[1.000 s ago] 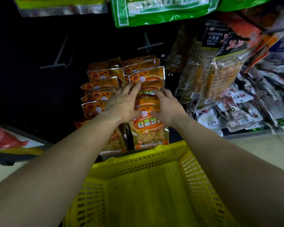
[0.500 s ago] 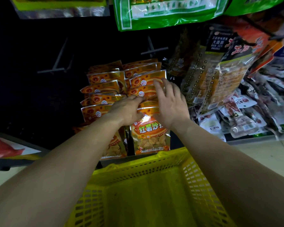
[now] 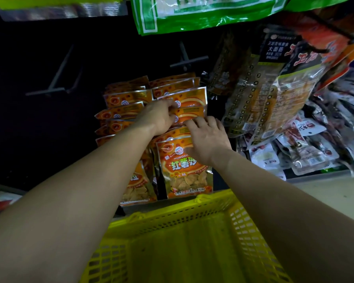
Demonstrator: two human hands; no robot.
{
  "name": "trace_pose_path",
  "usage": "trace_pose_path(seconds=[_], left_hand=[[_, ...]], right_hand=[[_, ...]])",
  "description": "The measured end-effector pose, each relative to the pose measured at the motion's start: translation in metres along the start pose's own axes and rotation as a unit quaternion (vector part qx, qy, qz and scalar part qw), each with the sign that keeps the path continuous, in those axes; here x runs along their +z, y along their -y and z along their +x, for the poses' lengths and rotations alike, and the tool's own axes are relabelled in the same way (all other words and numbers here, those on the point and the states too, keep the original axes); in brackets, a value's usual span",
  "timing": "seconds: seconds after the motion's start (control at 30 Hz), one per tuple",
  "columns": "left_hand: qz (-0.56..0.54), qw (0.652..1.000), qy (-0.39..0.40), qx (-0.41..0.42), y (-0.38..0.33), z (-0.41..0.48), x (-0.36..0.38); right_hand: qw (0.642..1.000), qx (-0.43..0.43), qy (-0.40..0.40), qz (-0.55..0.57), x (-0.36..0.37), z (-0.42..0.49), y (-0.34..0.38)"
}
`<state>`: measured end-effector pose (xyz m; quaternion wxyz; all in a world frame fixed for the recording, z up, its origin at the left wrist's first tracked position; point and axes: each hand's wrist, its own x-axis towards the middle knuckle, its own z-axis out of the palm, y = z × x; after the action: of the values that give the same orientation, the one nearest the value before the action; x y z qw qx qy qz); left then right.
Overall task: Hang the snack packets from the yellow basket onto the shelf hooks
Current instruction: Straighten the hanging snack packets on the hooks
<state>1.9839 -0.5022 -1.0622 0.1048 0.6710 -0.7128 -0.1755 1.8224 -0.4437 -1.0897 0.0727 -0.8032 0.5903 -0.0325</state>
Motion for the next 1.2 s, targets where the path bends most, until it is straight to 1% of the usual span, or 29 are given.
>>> trace_pose_path(seconds=[0.1,0.23,0.5,0.63,0.73,0.83,1.0,1.1,1.2], left_hand=[[-0.007,1.000,0.006,-0.026,-0.001,0.007,0.006],[-0.034,0.998,-0.017,-0.049,-0.001,0.011,0.011],[0.040,0.996,-0.053,-0.066,-0.009,0.011,0.013],[0.084,0.993,-0.075,-0.037,-0.011,0.007,0.008],[0.088,0.991,-0.098,-0.012,-0.010,0.004,0.006],[0.064,0.991,-0.113,-0.017,-0.009,0.006,0.006],[-0.010,0.988,-0.155,-0.017,-0.009,0.009,0.003],[-0.005,0.989,-0.148,0.005,-0.007,0.004,0.006],[-0.023,0.985,-0.167,0.032,-0.001,0.002,0.007]], right_hand=[[1.000,0.001,0.003,0.009,0.002,0.000,-0.004],[1.000,0.000,0.002,0.012,0.006,0.000,-0.004],[1.000,0.005,0.008,0.014,0.010,0.003,-0.001],[1.000,0.012,0.013,0.022,0.010,0.004,-0.003],[1.000,0.015,0.005,0.020,0.010,0.006,-0.003],[1.000,0.019,-0.005,0.012,0.010,0.008,-0.001],[1.000,0.026,-0.007,0.002,0.008,0.011,-0.002],[0.999,0.031,-0.002,0.005,0.011,0.011,-0.003],[0.999,0.036,-0.010,0.005,0.013,0.012,-0.002]])
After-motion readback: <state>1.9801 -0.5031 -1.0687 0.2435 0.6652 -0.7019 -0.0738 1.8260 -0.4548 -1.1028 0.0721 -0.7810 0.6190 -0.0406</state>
